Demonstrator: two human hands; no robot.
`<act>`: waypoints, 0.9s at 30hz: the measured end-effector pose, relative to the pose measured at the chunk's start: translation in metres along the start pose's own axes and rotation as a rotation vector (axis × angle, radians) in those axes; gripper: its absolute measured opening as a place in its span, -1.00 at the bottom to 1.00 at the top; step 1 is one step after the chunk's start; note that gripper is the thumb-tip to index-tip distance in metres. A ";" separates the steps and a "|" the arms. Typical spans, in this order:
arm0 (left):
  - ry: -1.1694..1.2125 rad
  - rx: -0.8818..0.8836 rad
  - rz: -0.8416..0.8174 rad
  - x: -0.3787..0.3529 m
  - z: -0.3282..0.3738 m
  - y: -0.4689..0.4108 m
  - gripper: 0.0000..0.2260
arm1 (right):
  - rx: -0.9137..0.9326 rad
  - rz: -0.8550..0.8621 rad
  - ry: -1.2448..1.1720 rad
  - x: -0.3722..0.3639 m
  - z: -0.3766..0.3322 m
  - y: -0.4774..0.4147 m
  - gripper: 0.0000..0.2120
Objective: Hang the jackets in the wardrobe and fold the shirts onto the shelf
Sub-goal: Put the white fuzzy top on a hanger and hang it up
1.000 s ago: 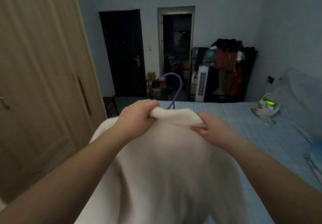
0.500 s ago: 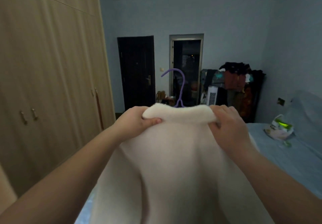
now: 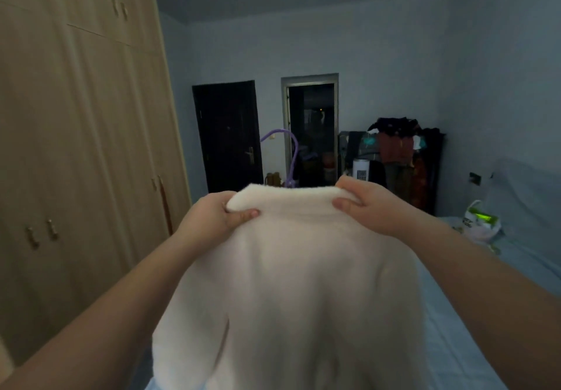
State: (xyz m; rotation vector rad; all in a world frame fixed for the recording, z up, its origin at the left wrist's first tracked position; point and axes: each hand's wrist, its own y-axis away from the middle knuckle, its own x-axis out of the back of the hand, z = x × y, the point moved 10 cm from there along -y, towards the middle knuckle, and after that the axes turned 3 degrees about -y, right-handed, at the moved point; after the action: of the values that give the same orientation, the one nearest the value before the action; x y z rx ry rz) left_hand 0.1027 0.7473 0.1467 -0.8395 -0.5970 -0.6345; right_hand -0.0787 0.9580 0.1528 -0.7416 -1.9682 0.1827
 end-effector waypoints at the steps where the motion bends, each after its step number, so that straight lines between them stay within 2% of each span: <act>1: 0.014 -0.003 0.004 0.000 -0.001 0.000 -0.81 | 0.011 -0.005 -0.004 -0.002 -0.003 0.000 -0.94; 4: 0.018 -0.025 0.019 0.002 0.002 0.001 -0.86 | 0.134 0.021 0.011 -0.012 -0.023 -0.001 -0.87; 6: 0.020 -0.036 0.026 0.002 0.005 0.001 -0.82 | 0.219 0.041 0.030 -0.016 -0.033 -0.001 -0.81; 8: 0.017 -0.034 0.027 0.002 0.005 0.003 -0.77 | 0.222 0.093 -0.027 -0.008 -0.030 -0.003 -0.73; 11: 0.018 -0.021 0.031 0.000 -0.001 0.004 -0.75 | 0.050 0.156 -0.085 0.013 -0.001 -0.004 -0.61; 14: 0.034 -0.007 0.047 -0.002 -0.003 0.004 -0.75 | -0.206 -0.099 0.134 -0.002 0.040 0.001 -0.53; 17: 0.028 0.007 0.032 -0.010 0.001 0.005 -0.79 | -0.297 -0.186 0.097 -0.015 0.054 0.009 -0.52; 20: -0.020 0.004 0.010 -0.017 0.006 0.008 -0.90 | -0.209 -0.243 0.087 -0.029 0.038 0.008 -0.62; 23: -0.053 0.019 0.012 -0.012 0.003 0.015 -0.90 | -0.063 -0.226 0.074 -0.036 0.018 0.006 -0.67; 24: -0.062 0.039 0.023 -0.007 0.000 0.018 -0.87 | -0.048 -0.223 0.035 -0.038 0.017 0.006 -0.67; 27: -0.126 0.097 0.090 0.015 -0.012 0.033 -0.59 | -0.005 -0.202 -0.188 -0.043 0.011 -0.001 -0.65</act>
State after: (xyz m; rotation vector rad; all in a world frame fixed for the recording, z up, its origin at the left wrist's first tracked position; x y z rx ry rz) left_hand 0.1386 0.7499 0.1349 -0.8151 -0.6944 -0.4694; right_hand -0.0743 0.9349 0.1154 -0.5399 -2.2080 0.1300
